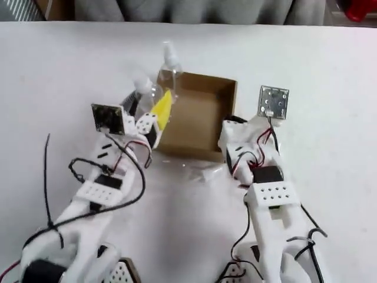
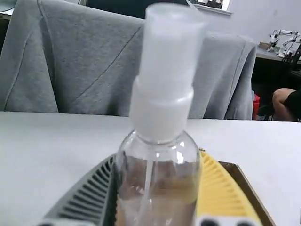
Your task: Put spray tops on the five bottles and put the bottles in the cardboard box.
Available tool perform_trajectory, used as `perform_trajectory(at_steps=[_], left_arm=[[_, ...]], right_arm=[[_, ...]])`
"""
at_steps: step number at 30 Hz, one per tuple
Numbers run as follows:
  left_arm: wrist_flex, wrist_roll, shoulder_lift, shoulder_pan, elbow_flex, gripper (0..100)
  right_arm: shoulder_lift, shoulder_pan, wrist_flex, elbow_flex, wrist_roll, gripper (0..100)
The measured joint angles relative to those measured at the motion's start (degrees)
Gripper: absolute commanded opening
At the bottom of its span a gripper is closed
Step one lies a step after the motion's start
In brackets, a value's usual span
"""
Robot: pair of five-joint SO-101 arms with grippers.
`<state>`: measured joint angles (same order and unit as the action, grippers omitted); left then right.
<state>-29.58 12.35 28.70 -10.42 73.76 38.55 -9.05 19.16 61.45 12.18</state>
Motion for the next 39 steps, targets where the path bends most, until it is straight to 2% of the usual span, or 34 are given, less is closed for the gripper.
perform_trajectory(at_steps=[6,14,23,28,39], left_arm=[[-4.7,0.0,-10.8,0.8,-5.0,2],[-5.2,0.0,-22.2,0.9,-11.7,2],[-5.2,0.0,-29.1,0.8,-15.5,2],[-11.2,0.0,-32.5,0.8,-15.6,2],[-12.6,0.0,-38.1,0.8,-18.5,2]], right_arm=[[0.0,0.0,0.0,0.0,0.0,1.6],[0.0,0.0,0.0,0.0,0.0,1.6],[0.0,0.0,0.0,0.0,0.0,1.6],[0.0,0.3,0.0,0.0,0.0,1.6],[0.0,1.0,0.0,0.0,0.0,1.6]])
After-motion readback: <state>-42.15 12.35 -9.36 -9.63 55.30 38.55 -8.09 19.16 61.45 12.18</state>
